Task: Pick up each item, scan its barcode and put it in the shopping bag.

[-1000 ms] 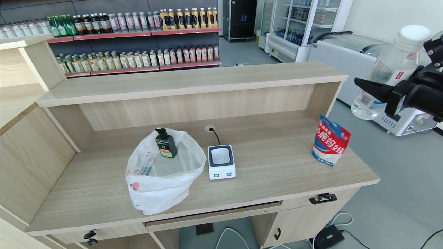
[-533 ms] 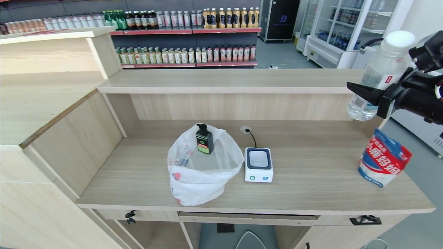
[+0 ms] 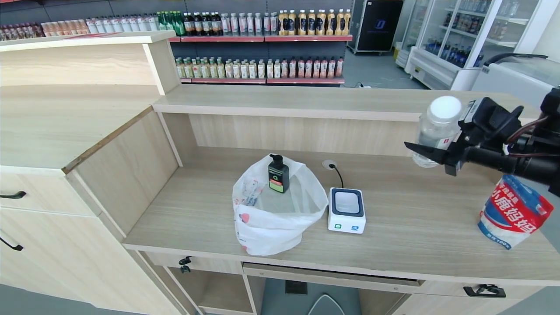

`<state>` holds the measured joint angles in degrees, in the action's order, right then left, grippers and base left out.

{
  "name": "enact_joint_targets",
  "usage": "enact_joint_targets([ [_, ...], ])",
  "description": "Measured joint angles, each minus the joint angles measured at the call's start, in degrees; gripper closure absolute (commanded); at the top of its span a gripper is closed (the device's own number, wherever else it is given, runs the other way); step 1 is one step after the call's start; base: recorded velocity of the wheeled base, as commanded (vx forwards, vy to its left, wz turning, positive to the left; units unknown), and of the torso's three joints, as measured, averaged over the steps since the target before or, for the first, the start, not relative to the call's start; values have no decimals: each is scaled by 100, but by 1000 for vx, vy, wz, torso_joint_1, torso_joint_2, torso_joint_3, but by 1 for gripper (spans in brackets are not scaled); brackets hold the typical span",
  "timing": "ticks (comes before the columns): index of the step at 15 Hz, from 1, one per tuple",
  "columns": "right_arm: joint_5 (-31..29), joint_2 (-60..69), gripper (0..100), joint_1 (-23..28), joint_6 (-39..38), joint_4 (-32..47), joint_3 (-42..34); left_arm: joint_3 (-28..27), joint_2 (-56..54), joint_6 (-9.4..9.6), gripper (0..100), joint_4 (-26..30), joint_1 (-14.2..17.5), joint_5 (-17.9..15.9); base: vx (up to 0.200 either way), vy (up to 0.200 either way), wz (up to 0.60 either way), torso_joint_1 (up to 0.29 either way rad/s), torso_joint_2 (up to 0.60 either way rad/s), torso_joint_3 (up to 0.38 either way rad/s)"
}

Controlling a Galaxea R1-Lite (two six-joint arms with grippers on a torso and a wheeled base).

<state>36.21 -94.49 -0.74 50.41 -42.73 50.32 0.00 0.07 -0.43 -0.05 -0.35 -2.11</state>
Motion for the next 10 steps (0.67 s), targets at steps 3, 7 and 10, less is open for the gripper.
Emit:
enact_joint_targets([
  [3, 517, -499, 100, 12, 127, -145, 196, 0, 0, 0, 0, 0, 0, 0, 0, 0, 0, 0, 0, 0],
  [7, 1435, -959, 100, -20, 389, -178, 477, 0, 0, 0, 0, 0, 2, 0, 0, 0, 0, 0, 0, 0],
  [10, 1957, -1180, 100, -30, 569, -145, 533, 0, 0, 0, 0, 2, 0, 0, 0, 0, 0, 0, 0, 0],
])
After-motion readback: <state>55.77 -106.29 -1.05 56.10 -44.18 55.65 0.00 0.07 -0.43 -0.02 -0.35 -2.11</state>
